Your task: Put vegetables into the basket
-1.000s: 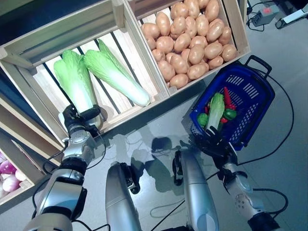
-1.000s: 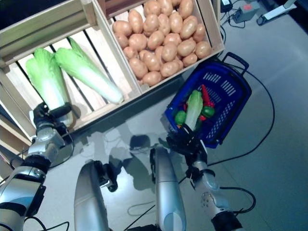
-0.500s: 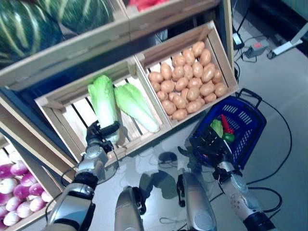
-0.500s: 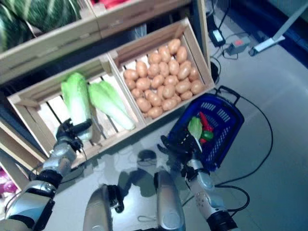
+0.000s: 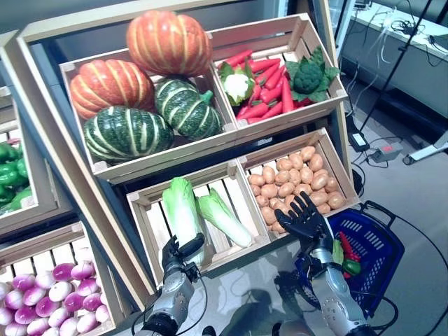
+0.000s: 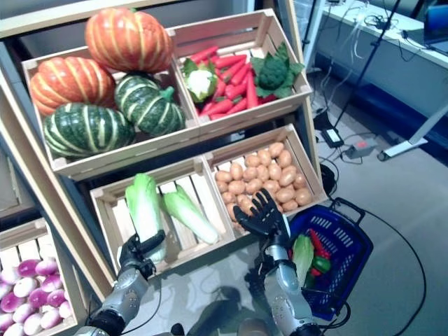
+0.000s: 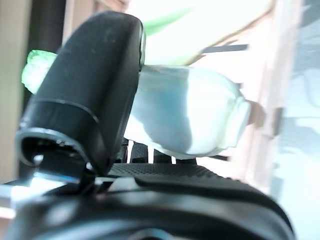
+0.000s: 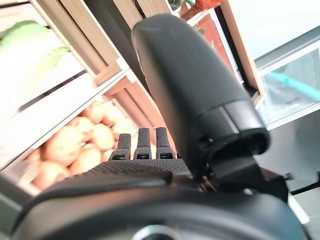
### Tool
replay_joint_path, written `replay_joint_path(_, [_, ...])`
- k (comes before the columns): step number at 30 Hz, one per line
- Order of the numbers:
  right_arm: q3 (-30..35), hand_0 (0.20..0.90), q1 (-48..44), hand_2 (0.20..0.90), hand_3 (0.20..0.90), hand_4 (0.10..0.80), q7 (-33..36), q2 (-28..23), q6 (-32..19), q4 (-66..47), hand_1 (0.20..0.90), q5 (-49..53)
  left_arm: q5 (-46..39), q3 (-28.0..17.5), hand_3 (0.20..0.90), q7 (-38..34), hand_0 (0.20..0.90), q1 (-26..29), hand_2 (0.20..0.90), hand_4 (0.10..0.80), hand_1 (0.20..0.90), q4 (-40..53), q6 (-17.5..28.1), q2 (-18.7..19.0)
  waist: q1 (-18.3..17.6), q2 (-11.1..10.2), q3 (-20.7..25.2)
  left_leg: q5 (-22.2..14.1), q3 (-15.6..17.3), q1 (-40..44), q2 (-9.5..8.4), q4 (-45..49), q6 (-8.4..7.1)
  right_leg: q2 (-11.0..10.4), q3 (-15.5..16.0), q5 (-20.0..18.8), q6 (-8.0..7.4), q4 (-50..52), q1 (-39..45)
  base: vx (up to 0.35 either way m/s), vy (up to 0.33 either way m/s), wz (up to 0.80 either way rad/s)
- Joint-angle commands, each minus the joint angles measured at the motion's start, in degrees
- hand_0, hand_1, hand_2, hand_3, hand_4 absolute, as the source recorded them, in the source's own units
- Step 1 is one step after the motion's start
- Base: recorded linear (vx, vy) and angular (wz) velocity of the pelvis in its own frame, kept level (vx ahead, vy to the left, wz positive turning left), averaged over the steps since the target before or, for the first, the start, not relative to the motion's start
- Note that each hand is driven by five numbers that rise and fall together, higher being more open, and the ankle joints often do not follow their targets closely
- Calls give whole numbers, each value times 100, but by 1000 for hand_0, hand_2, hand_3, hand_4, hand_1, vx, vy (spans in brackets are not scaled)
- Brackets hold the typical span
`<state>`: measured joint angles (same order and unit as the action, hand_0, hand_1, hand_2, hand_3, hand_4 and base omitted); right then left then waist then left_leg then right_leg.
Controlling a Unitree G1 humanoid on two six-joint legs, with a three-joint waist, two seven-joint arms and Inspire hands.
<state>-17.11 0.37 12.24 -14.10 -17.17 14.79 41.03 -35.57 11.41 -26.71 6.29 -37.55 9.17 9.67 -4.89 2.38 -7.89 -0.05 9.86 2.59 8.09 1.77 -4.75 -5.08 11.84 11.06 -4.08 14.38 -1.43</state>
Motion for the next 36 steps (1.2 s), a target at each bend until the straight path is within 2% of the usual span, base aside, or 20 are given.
replay_joint_path(1, [-28,900,-351,900,900,800,-439,227,-531,-653,900,-44,759,270,300,215,300,527,300,400,300,1020,986,577,123,-148,446,14,38,297,-290,-553,340,-205,-49,-1082,-76,-1546,562,6,-23,9])
replay_joint_path(4, [-50,900,-396,900,900,800,-662,180,-331,-667,900,-56,967,384,300,423,300,541,300,400,300,1359,1023,655,198,-180,501,34,-47,323,-317,-677,323,-172,33,-1204,-89,-1821,690,-10,-34,5])
replay_joint_path(6, [-55,900,-525,900,900,800,-1240,110,-56,-591,900,337,1109,457,300,671,300,549,300,400,300,1592,970,717,287,-235,547,5,-53,328,-320,-677,313,-150,95,-1260,-85,-1938,728,-20,-53,5])
replay_joint_path(12, [18,900,-887,900,900,800,-2306,-123,558,-371,900,873,1484,603,300,1285,300,511,300,400,300,1859,940,888,413,-352,629,-56,-41,419,-291,-677,306,-88,109,-1205,-39,-1938,835,16,-49,3])
replay_joint_path(21, [102,900,-1260,900,900,800,-2681,-281,1046,-174,900,1204,2171,927,300,1565,300,549,300,400,300,2473,1050,1109,505,-435,671,-110,-98,498,-278,-677,299,-68,80,-1175,-44,-1938,921,21,-15,3])
replay_joint_path(25, [55,900,-1341,900,900,800,-2894,-227,1108,-236,900,1471,1821,1017,300,1876,300,580,300,400,300,2482,1019,1131,505,-435,672,-122,-99,524,-275,-677,293,-72,65,-1171,-54,-1938,942,0,0,0])
replay_joint_path(36, [54,900,-1611,900,900,800,-2933,-185,1093,-171,900,1760,1957,1349,300,2331,300,598,300,400,300,2609,1099,1196,516,-432,685,-144,-105,581,-266,-677,291,-95,65,-1162,-77,-1938,989,0,0,0])
